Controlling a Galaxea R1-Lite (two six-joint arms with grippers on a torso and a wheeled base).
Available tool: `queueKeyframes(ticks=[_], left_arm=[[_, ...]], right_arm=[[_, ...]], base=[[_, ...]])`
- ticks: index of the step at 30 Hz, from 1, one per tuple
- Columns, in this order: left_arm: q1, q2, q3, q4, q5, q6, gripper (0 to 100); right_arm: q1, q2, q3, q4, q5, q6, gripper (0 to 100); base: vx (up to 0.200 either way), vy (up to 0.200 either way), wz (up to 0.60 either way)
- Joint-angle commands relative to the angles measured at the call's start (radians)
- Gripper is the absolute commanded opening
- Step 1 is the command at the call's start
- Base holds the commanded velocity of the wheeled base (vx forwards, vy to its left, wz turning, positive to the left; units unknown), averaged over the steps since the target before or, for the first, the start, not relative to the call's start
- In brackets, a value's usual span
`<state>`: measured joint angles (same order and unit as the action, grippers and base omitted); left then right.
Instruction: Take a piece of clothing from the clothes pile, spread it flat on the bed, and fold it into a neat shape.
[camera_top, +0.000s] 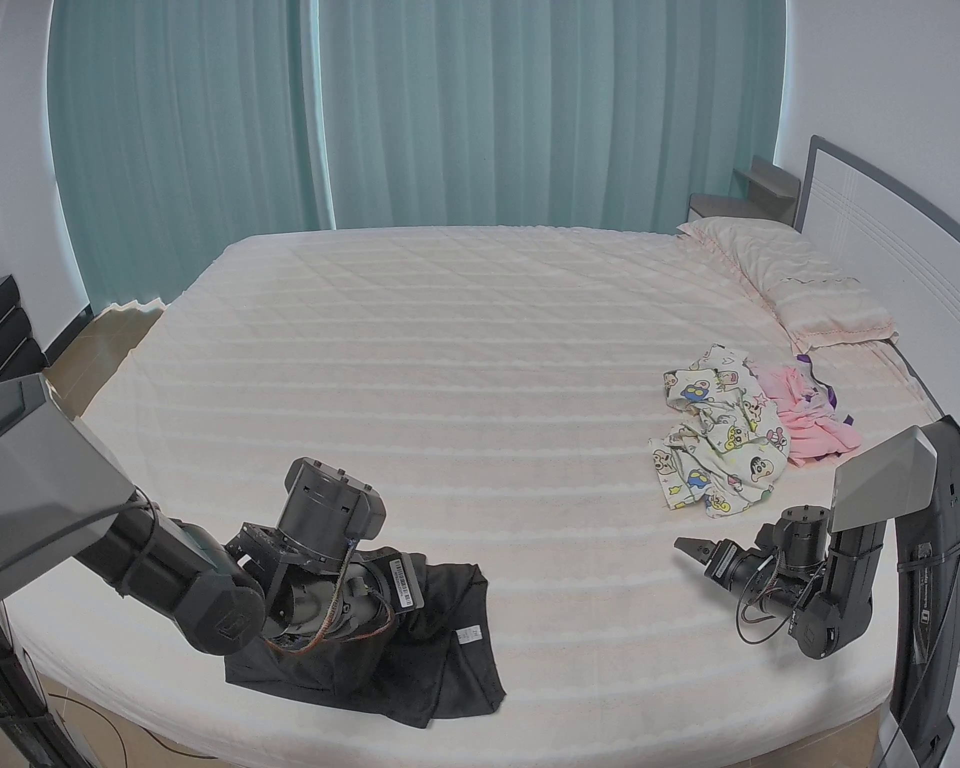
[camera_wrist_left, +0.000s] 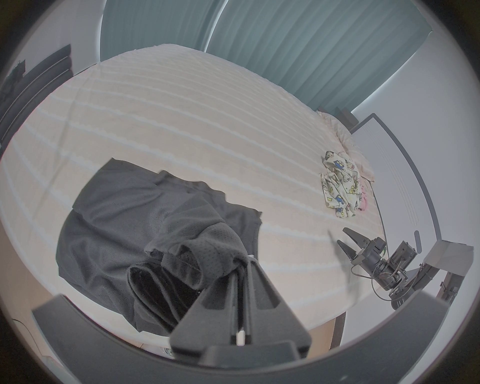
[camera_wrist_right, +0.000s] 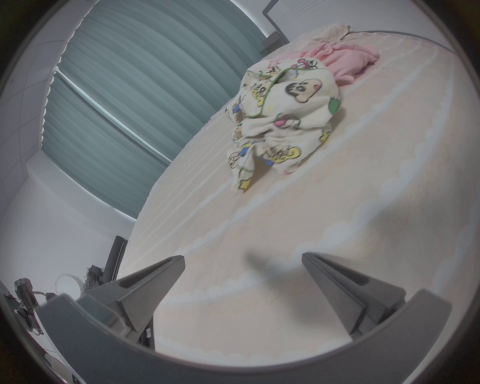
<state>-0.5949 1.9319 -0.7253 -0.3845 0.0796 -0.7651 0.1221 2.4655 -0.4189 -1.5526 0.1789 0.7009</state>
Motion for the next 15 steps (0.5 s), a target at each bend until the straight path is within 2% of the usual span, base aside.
queueKeyframes(ticks=[1, 9, 10, 15], left_arm=[[-0.005, 0.022, -0.011, -0.001, -0.001, 0.000, 0], [-0.002, 0.091, -0.034, -0.004, 0.025, 0.001, 0], [-0.003, 0.098, -0.036, -0.004, 0.026, 0.001, 100], [-0.011, 0.093, -0.039, -0.005, 0.026, -0.002, 100]], right_arm=[[0.001, 0.000, 0.002, -0.015, 0.001, 0.000, 100], [0.007, 0.000, 0.006, -0.015, 0.001, 0.000, 100], [0.007, 0.001, 0.005, -0.015, 0.001, 0.000, 100], [0.008, 0.001, 0.006, -0.015, 0.001, 0.000, 100]], base=[[0.000, 0.000, 0.00], [0.000, 0.000, 0.00], [0.000, 0.000, 0.00], [0.000, 0.000, 0.00]])
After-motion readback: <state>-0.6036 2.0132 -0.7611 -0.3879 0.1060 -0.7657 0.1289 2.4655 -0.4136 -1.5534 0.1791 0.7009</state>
